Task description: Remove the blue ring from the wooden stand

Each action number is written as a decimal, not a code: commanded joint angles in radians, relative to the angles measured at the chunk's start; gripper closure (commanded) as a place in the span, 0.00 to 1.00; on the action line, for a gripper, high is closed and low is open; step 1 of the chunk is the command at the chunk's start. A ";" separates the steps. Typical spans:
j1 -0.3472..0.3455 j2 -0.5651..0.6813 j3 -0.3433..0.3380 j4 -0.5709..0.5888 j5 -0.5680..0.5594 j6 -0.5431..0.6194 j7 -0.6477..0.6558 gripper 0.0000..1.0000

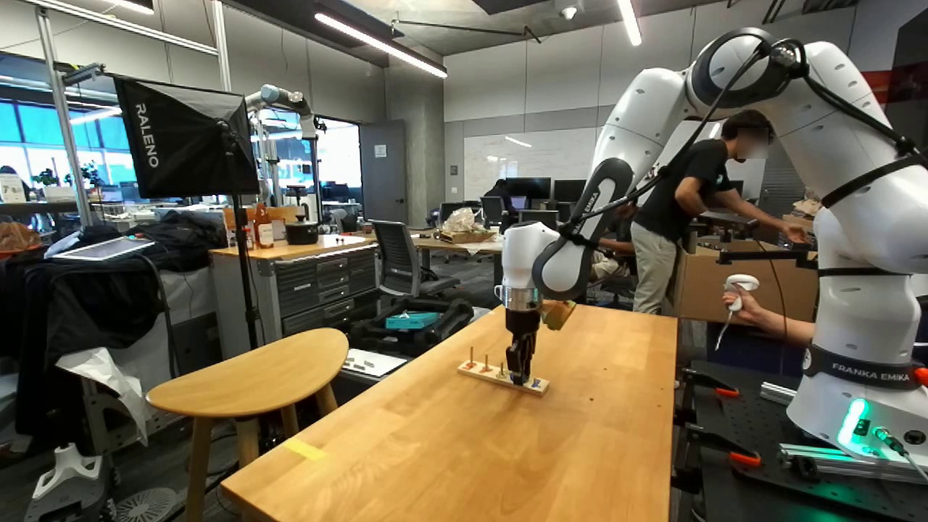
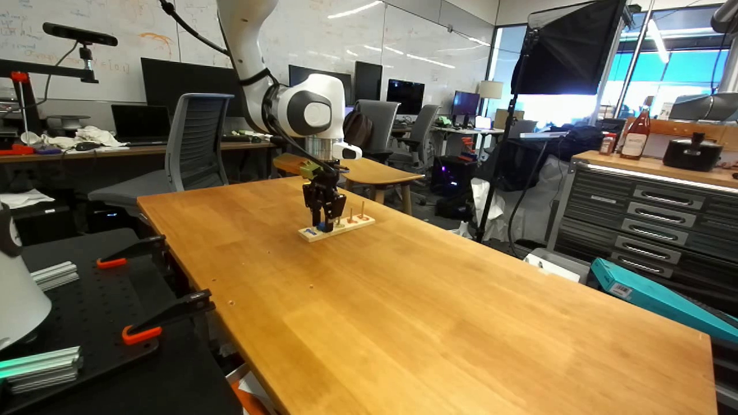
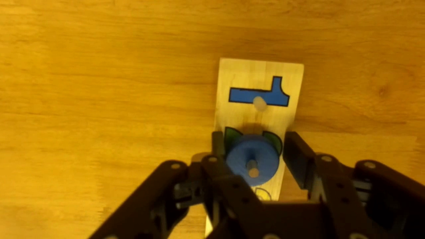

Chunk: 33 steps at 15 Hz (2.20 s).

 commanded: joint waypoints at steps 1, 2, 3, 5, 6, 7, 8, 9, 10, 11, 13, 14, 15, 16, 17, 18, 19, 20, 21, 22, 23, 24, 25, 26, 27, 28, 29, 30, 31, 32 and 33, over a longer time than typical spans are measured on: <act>0.002 -0.025 -0.001 -0.010 -0.008 -0.001 -0.012 0.81; 0.003 -0.025 -0.002 -0.008 -0.010 -0.001 -0.013 0.82; 0.003 -0.025 -0.003 -0.007 -0.012 -0.002 -0.013 0.82; 0.000 -0.034 0.000 -0.005 -0.011 -0.014 -0.019 0.82; 0.003 -0.047 -0.001 -0.005 -0.014 -0.020 -0.019 0.82; 0.002 -0.064 0.002 -0.004 -0.014 -0.029 -0.025 0.82; 0.004 -0.084 0.000 -0.004 -0.017 -0.032 -0.025 0.82; 0.002 -0.108 0.002 -0.003 -0.015 -0.036 -0.028 0.82; -0.005 -0.133 0.005 0.004 -0.010 -0.048 -0.034 0.82; -0.006 -0.153 0.001 0.006 -0.014 -0.051 -0.032 0.82; -0.016 -0.184 -0.018 0.001 -0.025 -0.058 -0.025 0.82; -0.023 -0.191 -0.027 0.002 -0.028 -0.069 -0.022 0.82; -0.033 -0.188 -0.041 0.000 -0.033 -0.077 -0.018 0.82; -0.049 -0.176 -0.056 0.022 -0.039 -0.090 -0.027 0.82; -0.059 -0.160 -0.071 0.023 -0.050 -0.088 -0.023 0.82; -0.067 -0.151 -0.085 0.022 -0.062 -0.086 -0.020 0.82; -0.074 -0.135 -0.097 0.020 -0.073 -0.078 -0.016 0.82; -0.081 -0.120 -0.108 0.022 -0.089 -0.074 -0.013 0.82; -0.081 -0.111 -0.118 0.010 -0.103 -0.066 -0.003 0.82; -0.083 -0.098 -0.125 0.008 -0.112 -0.064 0.000 0.82; -0.084 -0.083 -0.130 0.007 -0.123 -0.062 0.000 0.82; -0.085 -0.070 -0.134 0.005 -0.128 -0.060 -0.001 0.82; -0.088 -0.059 -0.133 0.002 -0.127 -0.052 -0.007 0.82; -0.089 -0.050 -0.134 -0.002 -0.126 -0.047 -0.010 0.82; -0.088 -0.040 -0.134 -0.002 -0.126 -0.045 -0.010 0.82; -0.088 -0.038 -0.132 -0.005 -0.124 -0.040 -0.015 0.82; -0.086 -0.039 -0.129 -0.006 -0.122 -0.039 -0.019 0.32; -0.085 -0.049 -0.123 -0.009 -0.119 -0.040 -0.025 0.31; -0.080 -0.074 -0.116 -0.013 -0.124 -0.050 -0.037 0.24; -0.080 -0.097 -0.106 -0.016 -0.122 -0.062 -0.056 0.18; -0.073 -0.135 -0.101 -0.023 -0.130 -0.078 -0.068 0.11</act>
